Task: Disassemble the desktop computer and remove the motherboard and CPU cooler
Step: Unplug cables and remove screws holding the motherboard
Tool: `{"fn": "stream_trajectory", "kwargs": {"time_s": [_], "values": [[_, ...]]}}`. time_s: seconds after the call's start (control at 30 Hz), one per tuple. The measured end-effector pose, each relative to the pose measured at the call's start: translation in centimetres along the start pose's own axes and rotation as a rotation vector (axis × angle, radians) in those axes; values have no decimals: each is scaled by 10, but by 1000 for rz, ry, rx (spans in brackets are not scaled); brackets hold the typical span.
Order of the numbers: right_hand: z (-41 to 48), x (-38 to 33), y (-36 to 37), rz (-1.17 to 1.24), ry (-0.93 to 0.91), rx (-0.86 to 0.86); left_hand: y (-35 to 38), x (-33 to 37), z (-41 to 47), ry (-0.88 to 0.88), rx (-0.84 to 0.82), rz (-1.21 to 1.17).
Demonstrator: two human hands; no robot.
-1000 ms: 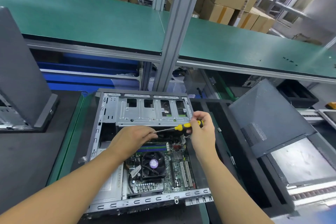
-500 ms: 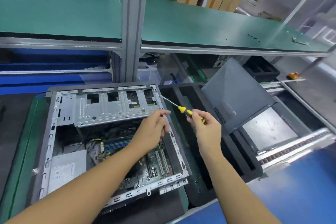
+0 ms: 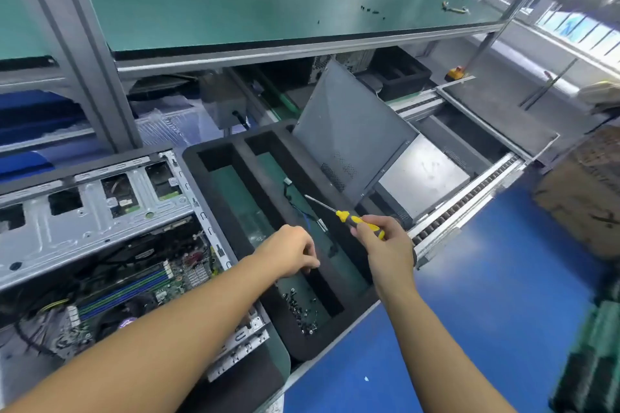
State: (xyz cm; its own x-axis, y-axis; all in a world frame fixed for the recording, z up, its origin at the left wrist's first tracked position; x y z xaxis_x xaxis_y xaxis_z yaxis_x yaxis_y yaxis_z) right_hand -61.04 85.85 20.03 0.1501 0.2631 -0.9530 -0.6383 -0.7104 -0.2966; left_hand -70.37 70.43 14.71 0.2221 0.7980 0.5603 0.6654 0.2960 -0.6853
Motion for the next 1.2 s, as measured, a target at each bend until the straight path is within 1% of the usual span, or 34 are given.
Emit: {"fn": "stream_trajectory", "kwargs": {"time_s": [0.13,0.23,0.33,0.37,0.4,0.43,0.5,0.57,0.6,0.67,0.73,0.8,0.87,0.93,1.03,1.13,1.2], "values": [[5,12,-15,-29,6,5,28,5,18,-97,-98,194],[9,19,-16,13,3,-12,42,4,30,-143,-133,260],[15,19,-13,61,-24,-20,60,-11,33,-236,-249,453],[16,17,-10,86,-39,-19,58,-15,34,-262,-239,484],[18,14,-8,107,-54,-14,51,-18,35,-276,-185,457],[20,12,-5,125,-68,-8,39,-19,35,-282,-103,377],[23,5,2,151,-94,4,12,-23,32,-265,32,113],[26,-5,14,184,-117,21,-8,-29,25,-216,48,-153],[27,-11,22,206,-129,28,-20,-30,18,-170,55,-247],[26,-24,38,251,-155,32,-48,-35,0,-65,142,-326],[22,-38,60,300,-169,8,-76,-46,-22,31,290,-305],[14,-52,84,338,-185,-41,-101,-64,-46,111,508,-188],[2,-67,107,375,-211,-106,-121,-85,-70,145,694,-106],[-17,-82,135,380,-243,-195,-130,-109,-96,155,790,-32],[-34,-96,154,354,-298,-273,-124,-131,-111,174,799,91],[-54,-107,174,271,-370,-331,-110,-166,-117,30,681,109],[-66,-112,185,153,-438,-370,-94,-179,-111,-79,559,197]]}}
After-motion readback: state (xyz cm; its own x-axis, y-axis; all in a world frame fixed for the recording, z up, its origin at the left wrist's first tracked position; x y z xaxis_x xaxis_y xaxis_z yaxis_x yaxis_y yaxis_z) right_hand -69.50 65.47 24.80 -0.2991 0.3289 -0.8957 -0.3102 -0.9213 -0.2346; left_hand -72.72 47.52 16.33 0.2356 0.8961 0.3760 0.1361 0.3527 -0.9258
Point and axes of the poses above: each hand's wrist, its own z-axis towards the middle knuckle, its own y-axis out of the palm, x = y × z, the point moved 8 cm from there along z, towards the middle knuckle, and after that the axes turned 11 degrees about -y, right-handed, at the moved point
